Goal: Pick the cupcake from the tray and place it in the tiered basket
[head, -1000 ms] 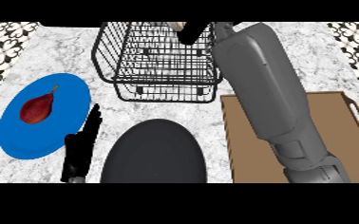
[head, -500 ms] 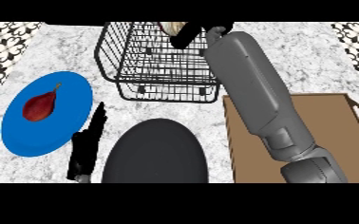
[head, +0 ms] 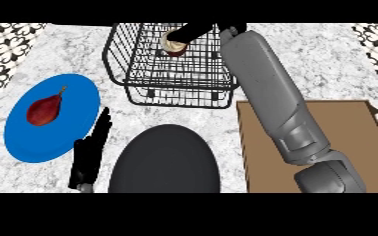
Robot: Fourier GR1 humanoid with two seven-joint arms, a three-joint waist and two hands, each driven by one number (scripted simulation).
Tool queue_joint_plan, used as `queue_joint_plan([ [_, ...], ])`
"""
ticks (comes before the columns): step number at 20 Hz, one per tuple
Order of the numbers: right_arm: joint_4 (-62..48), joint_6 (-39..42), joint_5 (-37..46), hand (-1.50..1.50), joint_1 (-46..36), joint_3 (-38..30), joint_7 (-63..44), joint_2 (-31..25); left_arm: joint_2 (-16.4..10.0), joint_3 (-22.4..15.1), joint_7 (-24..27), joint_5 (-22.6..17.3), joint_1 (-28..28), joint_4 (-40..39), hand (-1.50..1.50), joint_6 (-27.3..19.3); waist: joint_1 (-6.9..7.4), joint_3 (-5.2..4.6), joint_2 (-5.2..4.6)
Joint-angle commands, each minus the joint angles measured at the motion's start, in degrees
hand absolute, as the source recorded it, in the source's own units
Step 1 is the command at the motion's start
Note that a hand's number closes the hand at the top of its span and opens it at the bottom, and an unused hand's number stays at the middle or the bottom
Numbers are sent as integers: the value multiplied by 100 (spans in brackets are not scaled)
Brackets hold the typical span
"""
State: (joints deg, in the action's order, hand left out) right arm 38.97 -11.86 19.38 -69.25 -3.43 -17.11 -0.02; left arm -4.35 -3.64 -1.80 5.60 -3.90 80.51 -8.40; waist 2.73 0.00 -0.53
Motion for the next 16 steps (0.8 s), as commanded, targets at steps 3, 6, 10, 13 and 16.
queue_joint_plan([
  [3,232,-794,-403,-150,24,-422,615,2,1,169,-28,-115,94,-164,0,3,-195,0,37],
  [6,394,-1455,-329,-150,-63,-691,404,-200,165,-29,34,29,-253,125,0,-175,-215,2,65],
  [10,602,-1345,-308,-150,242,-896,91,-977,17,87,-217,25,-59,99,0,-135,-296,2,72],
  [13,1201,-982,-603,-150,1009,-1141,129,-1454,33,77,-264,-24,-369,390,0,-158,-392,7,107],
  [16,1808,-340,-924,-150,1309,-1338,-307,-2027,90,189,187,-69,-386,0,0,-183,-416,1,104],
])
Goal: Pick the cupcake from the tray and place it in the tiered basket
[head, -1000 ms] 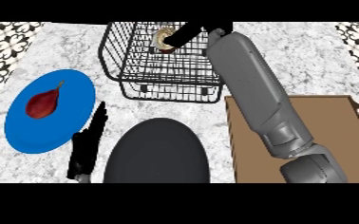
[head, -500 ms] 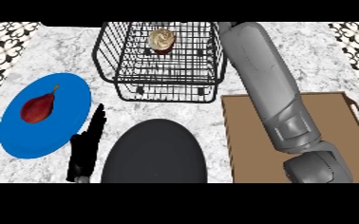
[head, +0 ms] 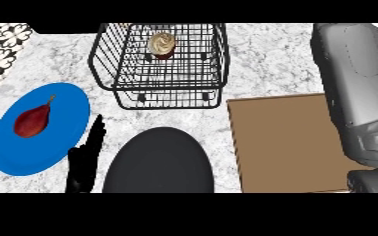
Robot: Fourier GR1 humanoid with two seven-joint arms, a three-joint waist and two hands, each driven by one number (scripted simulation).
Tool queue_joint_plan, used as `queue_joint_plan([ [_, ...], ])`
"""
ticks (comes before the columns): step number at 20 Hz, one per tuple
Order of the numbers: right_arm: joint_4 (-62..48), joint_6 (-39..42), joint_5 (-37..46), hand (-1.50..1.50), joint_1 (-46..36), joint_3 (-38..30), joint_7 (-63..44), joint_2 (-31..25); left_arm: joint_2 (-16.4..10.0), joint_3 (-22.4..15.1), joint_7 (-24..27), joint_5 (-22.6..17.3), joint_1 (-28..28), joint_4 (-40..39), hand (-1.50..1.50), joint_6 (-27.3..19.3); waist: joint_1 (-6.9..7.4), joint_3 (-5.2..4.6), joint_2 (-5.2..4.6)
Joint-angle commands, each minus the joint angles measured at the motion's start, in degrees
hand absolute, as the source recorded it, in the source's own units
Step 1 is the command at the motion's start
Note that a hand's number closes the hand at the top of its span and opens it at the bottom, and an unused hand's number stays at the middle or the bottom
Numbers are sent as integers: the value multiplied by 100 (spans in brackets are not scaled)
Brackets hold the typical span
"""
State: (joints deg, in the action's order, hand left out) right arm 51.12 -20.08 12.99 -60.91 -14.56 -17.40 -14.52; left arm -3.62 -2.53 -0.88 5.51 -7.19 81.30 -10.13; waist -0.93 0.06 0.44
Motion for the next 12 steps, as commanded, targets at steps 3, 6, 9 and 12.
queue_joint_plan([
  [3,1004,1193,-761,-150,1158,-622,-117,-1192,-63,83,-33,-41,-46,19,0,25,-110,-1,12],
  [6,1190,1924,-1218,-150,1670,-1032,-129,-1808,-73,101,-38,-96,-41,65,0,81,-60,-2,-7],
  [9,1289,2774,-1739,-150,2097,-1423,-6,-2354,20,-22,246,28,-227,-59,0,26,-26,-4,-16],
  [12,801,3308,-2155,-150,2365,-1848,452,-2663,-51,-51,-179,3,-26,251,0,110,68,-1,-39],
])
